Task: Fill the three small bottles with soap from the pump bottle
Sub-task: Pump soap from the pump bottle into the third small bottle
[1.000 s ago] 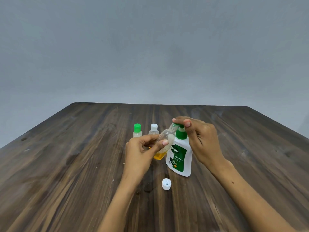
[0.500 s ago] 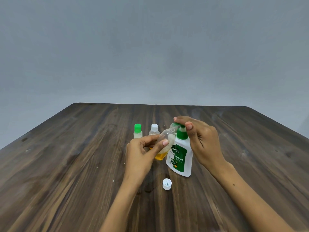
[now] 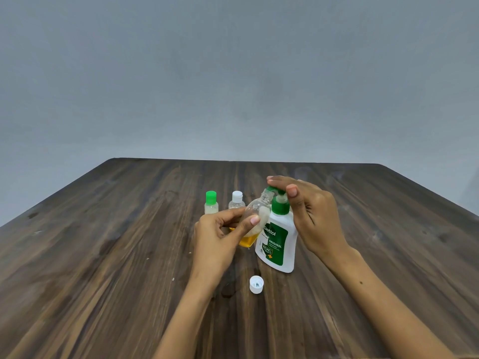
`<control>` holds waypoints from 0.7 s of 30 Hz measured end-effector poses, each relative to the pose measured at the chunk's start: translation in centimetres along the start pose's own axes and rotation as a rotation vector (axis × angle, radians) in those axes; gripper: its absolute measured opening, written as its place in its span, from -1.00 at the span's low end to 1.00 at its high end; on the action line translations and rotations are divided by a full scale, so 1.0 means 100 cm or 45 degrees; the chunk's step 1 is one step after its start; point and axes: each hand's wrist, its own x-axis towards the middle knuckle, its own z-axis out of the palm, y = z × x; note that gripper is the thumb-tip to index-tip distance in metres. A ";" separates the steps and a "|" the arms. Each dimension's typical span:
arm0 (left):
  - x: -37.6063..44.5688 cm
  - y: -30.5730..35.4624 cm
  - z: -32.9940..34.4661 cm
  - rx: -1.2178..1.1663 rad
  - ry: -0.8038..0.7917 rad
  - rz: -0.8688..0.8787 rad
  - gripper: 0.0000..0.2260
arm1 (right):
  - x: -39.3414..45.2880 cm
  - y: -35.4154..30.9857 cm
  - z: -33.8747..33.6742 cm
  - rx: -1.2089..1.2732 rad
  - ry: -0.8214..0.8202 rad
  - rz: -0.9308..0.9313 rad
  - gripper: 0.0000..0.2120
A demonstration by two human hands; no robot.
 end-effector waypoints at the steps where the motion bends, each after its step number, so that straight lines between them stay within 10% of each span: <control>1: 0.000 0.000 0.000 -0.011 0.000 0.001 -0.76 | -0.001 0.000 0.001 -0.005 0.008 0.007 -0.34; 21: -0.001 0.000 -0.001 -0.010 -0.008 -0.003 -0.74 | -0.004 -0.001 0.001 -0.099 0.014 -0.046 -0.36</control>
